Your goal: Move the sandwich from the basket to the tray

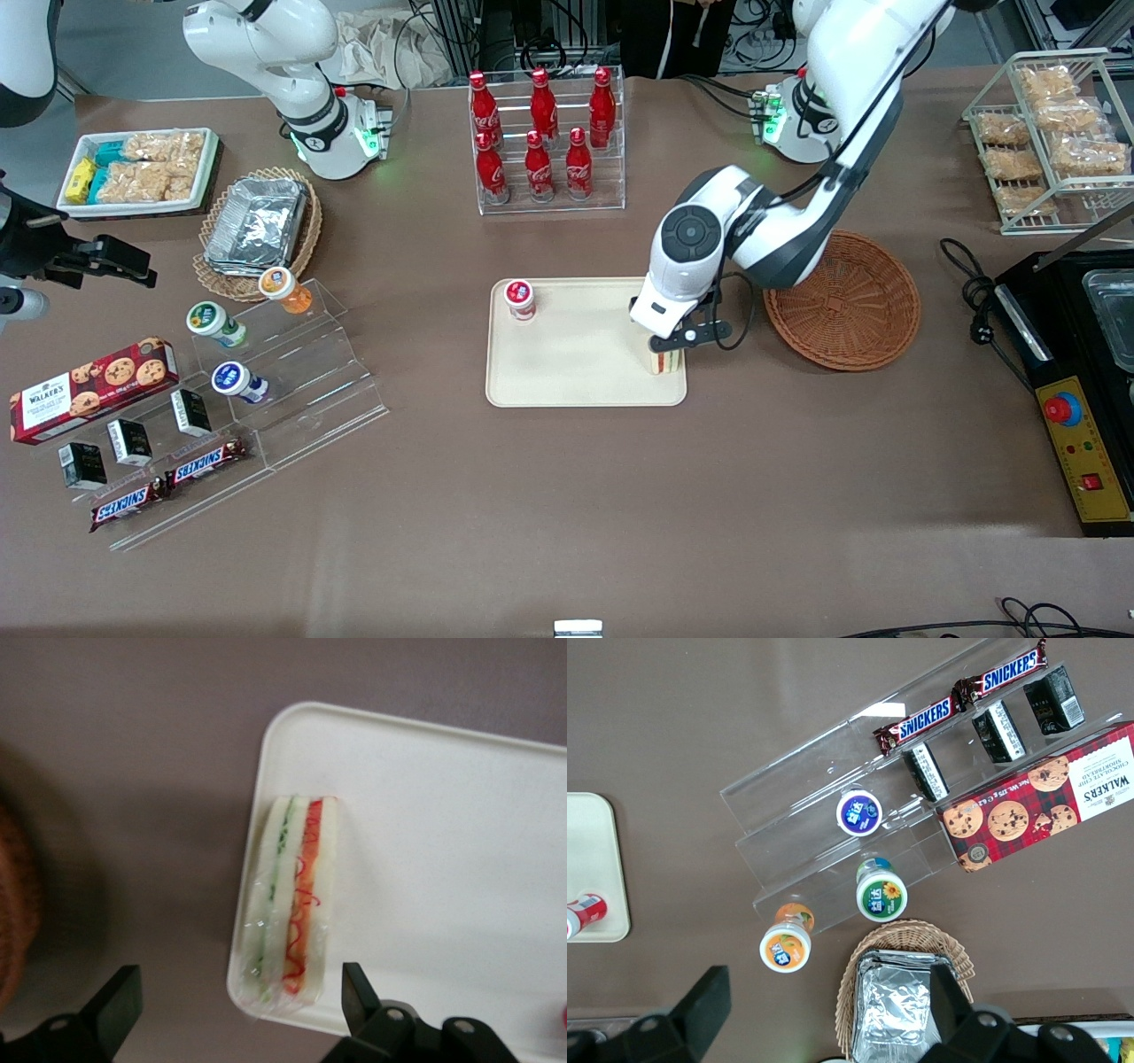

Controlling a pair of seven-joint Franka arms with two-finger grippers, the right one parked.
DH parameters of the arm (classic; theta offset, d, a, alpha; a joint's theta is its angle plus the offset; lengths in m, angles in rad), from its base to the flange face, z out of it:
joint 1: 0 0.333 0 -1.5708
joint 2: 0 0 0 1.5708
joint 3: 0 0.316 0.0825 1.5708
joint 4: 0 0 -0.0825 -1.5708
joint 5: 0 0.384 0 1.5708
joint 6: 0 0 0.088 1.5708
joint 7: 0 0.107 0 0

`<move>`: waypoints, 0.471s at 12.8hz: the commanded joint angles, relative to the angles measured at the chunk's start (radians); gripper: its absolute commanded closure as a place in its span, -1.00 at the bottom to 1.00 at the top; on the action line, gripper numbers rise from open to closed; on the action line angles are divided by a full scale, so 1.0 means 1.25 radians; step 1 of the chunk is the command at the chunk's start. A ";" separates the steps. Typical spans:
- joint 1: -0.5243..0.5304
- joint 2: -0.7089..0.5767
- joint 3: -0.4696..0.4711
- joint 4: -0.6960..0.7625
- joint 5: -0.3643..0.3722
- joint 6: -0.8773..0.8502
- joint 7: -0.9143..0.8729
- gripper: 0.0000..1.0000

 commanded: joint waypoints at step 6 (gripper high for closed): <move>0.064 -0.208 0.100 0.024 -0.079 -0.211 0.298 -1.00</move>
